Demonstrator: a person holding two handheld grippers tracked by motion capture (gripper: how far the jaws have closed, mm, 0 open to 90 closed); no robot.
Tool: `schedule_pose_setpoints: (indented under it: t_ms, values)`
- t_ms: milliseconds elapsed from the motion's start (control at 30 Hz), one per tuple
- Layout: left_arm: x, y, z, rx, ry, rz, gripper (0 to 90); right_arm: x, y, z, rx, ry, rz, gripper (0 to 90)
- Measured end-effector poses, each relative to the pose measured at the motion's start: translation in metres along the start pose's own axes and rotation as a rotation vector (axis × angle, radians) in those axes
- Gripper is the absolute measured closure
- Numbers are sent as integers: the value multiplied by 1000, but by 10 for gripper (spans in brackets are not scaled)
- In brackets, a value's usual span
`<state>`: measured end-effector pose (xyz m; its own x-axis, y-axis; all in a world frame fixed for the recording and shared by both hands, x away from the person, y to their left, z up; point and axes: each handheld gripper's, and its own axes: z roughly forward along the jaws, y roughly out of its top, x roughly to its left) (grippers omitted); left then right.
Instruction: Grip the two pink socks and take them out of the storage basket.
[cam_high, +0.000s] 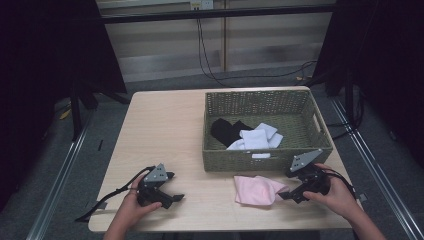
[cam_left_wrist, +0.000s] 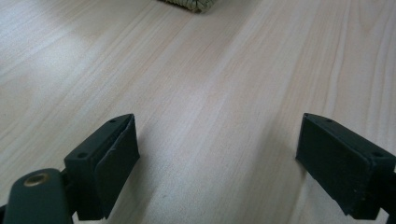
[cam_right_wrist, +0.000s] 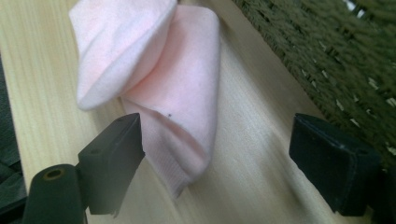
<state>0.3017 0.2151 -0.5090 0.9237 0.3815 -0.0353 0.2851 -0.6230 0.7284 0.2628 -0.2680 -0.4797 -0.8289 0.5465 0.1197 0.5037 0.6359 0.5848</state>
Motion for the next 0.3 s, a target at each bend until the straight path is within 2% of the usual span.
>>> schedule_pose_setpoints:
  t_ms: [133, 300]
  values:
    - [0, 0, 0, -1, 0, -1, 122, 0, -3, 2, -7, -2, 10, 166]
    - [0, 0, 0, 0, 0, -1, 122, 3, -2, -5, -27, -14, 28, 179]
